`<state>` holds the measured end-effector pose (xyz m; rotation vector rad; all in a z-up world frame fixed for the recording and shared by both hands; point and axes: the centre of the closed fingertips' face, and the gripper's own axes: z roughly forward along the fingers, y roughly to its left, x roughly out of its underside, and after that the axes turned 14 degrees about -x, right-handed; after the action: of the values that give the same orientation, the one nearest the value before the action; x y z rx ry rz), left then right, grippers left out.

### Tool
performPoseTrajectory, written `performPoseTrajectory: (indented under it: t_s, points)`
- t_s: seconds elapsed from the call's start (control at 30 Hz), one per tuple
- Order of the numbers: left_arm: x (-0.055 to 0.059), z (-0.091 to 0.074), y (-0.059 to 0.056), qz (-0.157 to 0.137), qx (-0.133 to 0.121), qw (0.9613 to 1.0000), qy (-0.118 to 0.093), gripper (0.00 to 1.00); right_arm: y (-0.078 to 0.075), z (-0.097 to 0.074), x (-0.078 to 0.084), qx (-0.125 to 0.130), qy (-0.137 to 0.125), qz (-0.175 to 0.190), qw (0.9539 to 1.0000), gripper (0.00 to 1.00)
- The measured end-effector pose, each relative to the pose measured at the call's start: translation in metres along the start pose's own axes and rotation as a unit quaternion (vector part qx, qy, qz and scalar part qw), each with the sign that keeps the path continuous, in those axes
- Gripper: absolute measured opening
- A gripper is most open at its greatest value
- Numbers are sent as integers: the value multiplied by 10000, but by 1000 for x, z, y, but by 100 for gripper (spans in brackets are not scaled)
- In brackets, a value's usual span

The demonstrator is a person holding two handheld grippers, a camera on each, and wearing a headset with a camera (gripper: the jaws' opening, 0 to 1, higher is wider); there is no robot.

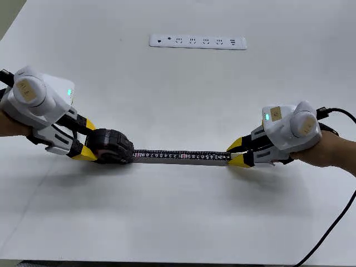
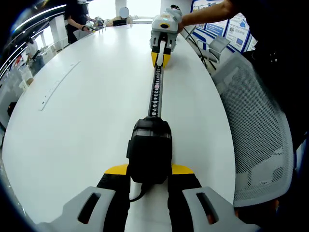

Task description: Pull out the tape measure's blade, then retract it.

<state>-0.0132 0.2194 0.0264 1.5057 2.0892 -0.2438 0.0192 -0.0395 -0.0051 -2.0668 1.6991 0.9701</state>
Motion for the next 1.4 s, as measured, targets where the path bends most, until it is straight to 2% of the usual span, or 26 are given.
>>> performPoseTrajectory:
  t_s: [0.33, 1.4]
  points:
    - [0, 0, 0, 9, 15, 10000, 20, 23, 0, -10, 13, 36, 59, 89, 9999, 6]
    - [0, 2, 1, 125, 43, 9999, 92, 25, 1, -8, 12, -98, 286, 49, 9995, 10]
